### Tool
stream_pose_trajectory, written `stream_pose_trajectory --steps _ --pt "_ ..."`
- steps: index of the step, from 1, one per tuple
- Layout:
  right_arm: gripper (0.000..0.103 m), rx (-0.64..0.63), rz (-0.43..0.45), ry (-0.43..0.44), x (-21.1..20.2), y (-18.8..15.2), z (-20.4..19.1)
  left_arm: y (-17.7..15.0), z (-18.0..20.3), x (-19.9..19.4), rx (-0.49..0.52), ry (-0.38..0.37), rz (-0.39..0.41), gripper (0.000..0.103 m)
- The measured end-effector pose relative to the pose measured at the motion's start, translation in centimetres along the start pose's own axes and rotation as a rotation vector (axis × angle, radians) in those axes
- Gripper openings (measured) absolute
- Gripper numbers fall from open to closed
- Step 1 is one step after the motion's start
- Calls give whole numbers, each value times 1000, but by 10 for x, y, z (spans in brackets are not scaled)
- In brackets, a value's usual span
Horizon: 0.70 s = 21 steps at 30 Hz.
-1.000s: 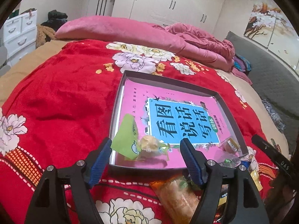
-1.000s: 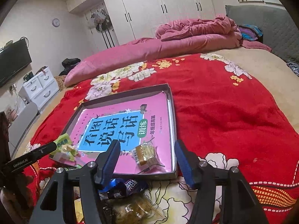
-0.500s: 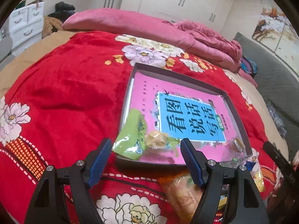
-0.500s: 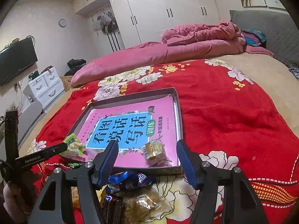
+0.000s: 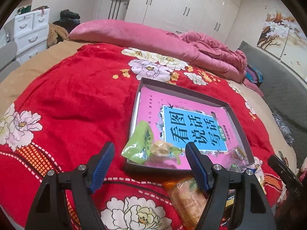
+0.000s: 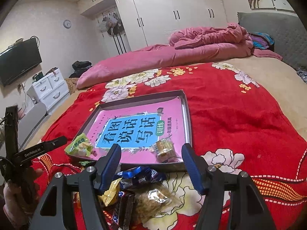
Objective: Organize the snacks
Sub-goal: 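Withdraw both grippers from the tray back toward the snack pile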
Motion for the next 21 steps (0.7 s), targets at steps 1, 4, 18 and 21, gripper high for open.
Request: stream_pose_trajectory --steps 1,4,18,21 --pt "65 0 2 3 -2 -1 -1 -1 0 -2 3 1 1 77" --pt "66 3 -1 18 -7 -4 -5 -3 1 -7 11 4 1 77" --pt "66 -69 -76 73 -15 -30 -34 -27 11 -16 42 -18 -65 77" --pt "66 -84 -103 80 -13 -36 -38 -34 16 -15 57 -23 -91 77"
Point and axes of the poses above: each gripper's, at about its wrist camera, not at the fingertips, and x roughly the way its jaws point, z to its right, y to its top, the point moved 5 cm from there along x, roughly the way its jaws point, and after that the axes turned 1 degree about -y, right-handed, at the moved point
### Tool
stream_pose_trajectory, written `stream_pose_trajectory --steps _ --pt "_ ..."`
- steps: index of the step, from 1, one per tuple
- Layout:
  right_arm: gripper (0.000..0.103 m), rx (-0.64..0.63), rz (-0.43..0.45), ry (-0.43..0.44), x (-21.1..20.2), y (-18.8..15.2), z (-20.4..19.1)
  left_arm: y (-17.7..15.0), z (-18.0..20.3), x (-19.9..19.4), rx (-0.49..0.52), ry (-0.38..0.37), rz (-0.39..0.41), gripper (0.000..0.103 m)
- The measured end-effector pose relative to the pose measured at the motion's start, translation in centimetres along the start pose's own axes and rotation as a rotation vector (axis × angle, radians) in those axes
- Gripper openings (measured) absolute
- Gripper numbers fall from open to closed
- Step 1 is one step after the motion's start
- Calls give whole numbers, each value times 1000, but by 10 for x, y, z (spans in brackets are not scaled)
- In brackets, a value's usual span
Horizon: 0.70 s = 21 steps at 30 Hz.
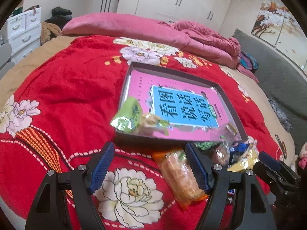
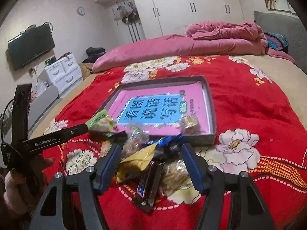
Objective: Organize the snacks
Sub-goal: 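Withdraw both grippers from the tray back toward the snack pile, then grasp the orange-capped cracker bag with the left gripper while the right gripper grasps a yellow bag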
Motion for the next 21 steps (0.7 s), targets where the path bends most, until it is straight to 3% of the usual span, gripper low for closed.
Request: stream_pose_trajectory --steps 5,12,17,21 --pt "66 -12 -23 20 3 -6 -6 -9 9 3 37 1 -33 77" --pt "65 -9 -51 77 12 -9 -11 -28 18 20 28 -54 -154 77" --pt "50 -13 -57 98 18 -9 -15 -33 20 27 5 -81 -188 77" --pt "46 -36 -59 114 22 -9 -21 -38 21 36 -30 -120 -230 77"
Point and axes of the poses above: each gripper's, at about its wrist camera, not at the fingertips, and x roughly the way its jaws point, z to its right, y to its top, the point moved 5 cm from there along x, roughly the way its jaws point, and after that the axes turned 1 degree about -y, right-handed, at the moved point
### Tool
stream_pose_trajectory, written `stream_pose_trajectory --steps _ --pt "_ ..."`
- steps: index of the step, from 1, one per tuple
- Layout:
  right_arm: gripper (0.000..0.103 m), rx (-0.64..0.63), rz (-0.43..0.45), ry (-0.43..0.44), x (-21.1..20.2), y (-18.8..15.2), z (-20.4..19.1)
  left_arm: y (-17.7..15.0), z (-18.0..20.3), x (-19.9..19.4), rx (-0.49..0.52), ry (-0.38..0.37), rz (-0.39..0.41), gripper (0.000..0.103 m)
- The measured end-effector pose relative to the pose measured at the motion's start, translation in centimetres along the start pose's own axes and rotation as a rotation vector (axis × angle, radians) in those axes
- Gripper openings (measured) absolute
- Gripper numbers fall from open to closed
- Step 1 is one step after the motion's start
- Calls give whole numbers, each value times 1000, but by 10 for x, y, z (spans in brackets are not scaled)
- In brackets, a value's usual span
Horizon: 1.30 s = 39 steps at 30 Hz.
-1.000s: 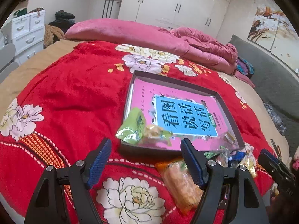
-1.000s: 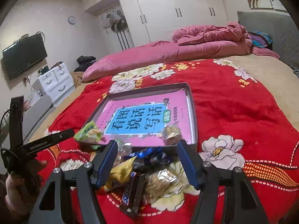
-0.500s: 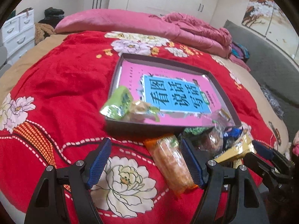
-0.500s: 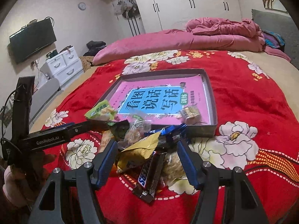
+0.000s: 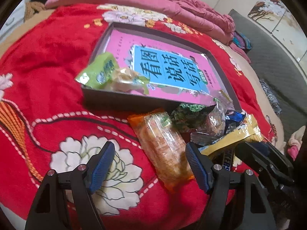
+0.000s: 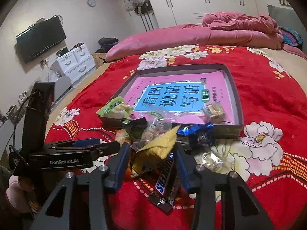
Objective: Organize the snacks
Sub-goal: 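Grasp the orange-capped cracker bag with the left gripper while the right gripper grasps a yellow bag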
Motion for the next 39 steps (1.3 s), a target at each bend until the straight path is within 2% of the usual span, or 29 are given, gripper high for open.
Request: stream_pose_trajectory --steps 7,13,16,20,24,29,30,32,33,37,39 --pt "45 -15 -22 21 15 1 -7 -1 5 9 -3 -15 -27 77" --pt "45 46 -30 39 25 3 2 0 8 17 2 -2 -43 77" --pt "31 60 -29 36 28 4 7 1 8 19 1 5 -46 77" --pt "23 81 -25 51 26 5 11 1 10 23 0 19 -50 77" --pt "21 73 -3 53 19 7 11 0 12 27 0 52 -51 77" --pt "20 75 22 58 11 11 12 -2 21 34 47 134 -51 77" --pt "20 75 25 59 10 12 12 -1 21 34 49 139 -50 72" --pt "20 69 27 60 9 13 12 0 19 33 45 140 -47 56" --pt "20 65 29 59 8 13 12 1 17 33 36 129 -47 44" --pt "20 60 37 63 6 13 11 2 11 29 5 87 -49 34" --pt "20 63 42 69 5 14 11 3 10 26 -3 66 -40 32"
Point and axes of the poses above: each gripper's, at about its wrist camera, not at the fingertips, and x roughly the way its jaws point, z to its right, y to its top, the point moved 5 cm from there along x, roughly the way its jaws point, and after that the axes turned 1 degree about -y, right-handed, at the moved point
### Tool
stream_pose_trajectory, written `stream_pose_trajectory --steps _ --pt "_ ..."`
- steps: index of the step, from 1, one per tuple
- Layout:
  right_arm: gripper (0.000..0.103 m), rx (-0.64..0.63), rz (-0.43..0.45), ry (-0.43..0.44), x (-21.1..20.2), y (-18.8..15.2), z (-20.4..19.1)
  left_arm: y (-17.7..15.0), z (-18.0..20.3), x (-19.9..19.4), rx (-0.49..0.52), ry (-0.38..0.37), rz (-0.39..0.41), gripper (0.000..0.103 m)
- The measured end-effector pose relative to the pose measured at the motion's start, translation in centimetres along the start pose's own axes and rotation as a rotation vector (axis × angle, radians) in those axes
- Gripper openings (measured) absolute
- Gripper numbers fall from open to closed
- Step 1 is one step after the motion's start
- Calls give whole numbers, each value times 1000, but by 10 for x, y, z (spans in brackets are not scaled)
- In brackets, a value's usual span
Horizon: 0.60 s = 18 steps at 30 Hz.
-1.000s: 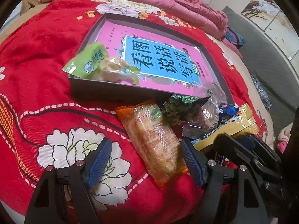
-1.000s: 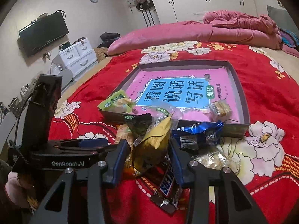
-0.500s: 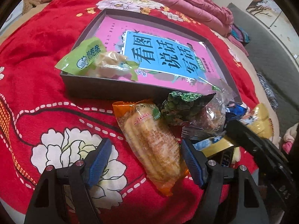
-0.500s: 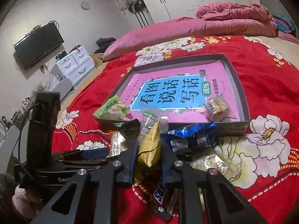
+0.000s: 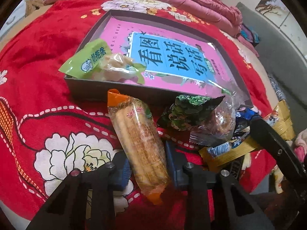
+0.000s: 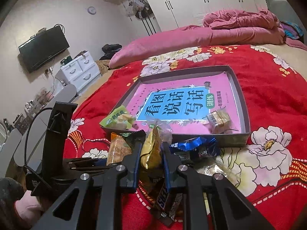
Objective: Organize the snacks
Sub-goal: 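Grasp the orange-capped cracker bag with the left gripper while the right gripper grasps a yellow bag, then lift and carry the cracker bag and yellow bag over the tray with both grippers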
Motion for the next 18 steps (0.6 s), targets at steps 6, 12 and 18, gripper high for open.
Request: stream_pose_trajectory --steps 6,12,18 --pt "20 -9 21 15 -6 3 -2 4 4 -26 53 -1 96 23" --pt "19 -11 62 35 -18 9 -4 10 11 -51 96 -40 180 23" --pt "19 10 115 38 -31 18 2 20 4 -74 66 -109 280 23"
Point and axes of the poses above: each gripper's, at about its wrist camera, not at the fingertips, and x roughly the way its jaws point, z to its right, y to its top, the point moved 5 cm from there along x, roughly the way its jaws point, and after that the axes turned 1 degree about -y, right-handed, at the moved point
